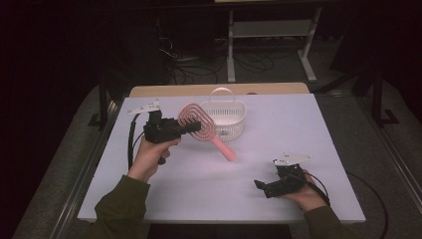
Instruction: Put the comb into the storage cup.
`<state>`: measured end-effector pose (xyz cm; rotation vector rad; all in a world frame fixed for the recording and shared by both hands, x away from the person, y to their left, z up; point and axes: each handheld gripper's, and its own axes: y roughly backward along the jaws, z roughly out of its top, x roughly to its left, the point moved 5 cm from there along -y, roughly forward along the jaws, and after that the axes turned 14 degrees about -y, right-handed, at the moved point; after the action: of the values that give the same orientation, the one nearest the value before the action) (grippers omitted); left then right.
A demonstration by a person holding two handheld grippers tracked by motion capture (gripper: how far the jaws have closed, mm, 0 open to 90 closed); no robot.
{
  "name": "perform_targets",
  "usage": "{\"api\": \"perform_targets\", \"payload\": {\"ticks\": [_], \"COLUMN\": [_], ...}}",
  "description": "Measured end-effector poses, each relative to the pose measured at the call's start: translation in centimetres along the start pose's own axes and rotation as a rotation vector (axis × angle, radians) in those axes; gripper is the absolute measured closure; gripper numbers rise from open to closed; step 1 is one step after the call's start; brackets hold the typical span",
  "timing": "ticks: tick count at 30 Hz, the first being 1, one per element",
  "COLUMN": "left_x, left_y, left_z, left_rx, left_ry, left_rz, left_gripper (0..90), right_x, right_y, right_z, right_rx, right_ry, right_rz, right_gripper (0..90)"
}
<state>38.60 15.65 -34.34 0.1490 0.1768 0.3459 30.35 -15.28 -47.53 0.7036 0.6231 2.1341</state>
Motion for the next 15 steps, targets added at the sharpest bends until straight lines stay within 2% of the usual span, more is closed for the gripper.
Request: {"api": "perform_targets", "payload": {"ticks": [10, 15], "left_x": [1.1, 1.7], "left_y": [0.3, 0.1], "left_z": [2.4, 3.1], "left_rx": [-0.032, -0.051], "left_ry": [-0.020, -0.009], "left_rz": [0.012, 0.012], "left_gripper": [64.9, 64.9], "right_x": [0.0, -0.1], "right_y": [-0.1, 0.0], "right_z": [-0.1, 0.0], "right_rx": [0.010, 0.005], "right_ry": [0.006, 0.005], "right_rz": [0.000, -0.003], "right_gripper": [0.0, 0.0]}}
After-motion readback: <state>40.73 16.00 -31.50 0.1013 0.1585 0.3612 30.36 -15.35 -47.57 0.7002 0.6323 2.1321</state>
